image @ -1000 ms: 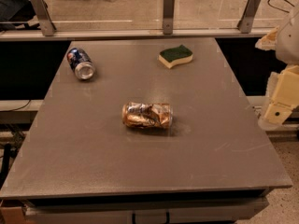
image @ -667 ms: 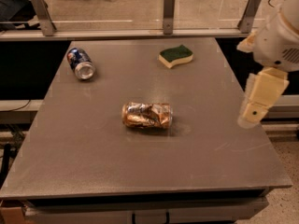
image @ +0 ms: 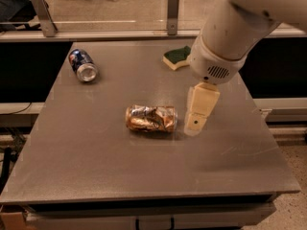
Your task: Place orange can upright
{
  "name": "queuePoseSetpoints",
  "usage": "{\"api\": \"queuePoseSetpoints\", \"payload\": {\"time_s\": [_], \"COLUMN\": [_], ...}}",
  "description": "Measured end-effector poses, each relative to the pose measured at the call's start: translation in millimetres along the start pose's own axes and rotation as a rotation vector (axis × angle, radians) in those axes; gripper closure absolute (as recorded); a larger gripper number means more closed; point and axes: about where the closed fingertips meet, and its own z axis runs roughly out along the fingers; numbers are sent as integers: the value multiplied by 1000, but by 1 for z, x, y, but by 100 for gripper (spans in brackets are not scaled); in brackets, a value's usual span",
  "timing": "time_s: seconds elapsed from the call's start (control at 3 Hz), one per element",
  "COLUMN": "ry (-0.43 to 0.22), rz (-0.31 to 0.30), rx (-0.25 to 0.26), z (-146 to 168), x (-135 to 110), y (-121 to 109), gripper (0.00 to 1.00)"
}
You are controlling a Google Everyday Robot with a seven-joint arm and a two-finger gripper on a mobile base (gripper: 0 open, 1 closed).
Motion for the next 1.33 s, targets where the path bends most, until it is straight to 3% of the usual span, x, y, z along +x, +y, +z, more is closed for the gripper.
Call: {"api": "queuePoseSetpoints", "payload": {"time_s": [0.67,1.0,1.33], "ry": [-17,-19,-12], "rz": [-12,9,39], "rx": [-86,-101,-101], "z": [60,80,93], "x": [-57,-71,-79], "y": [27,34,31], "gripper": [0,0,17]}}
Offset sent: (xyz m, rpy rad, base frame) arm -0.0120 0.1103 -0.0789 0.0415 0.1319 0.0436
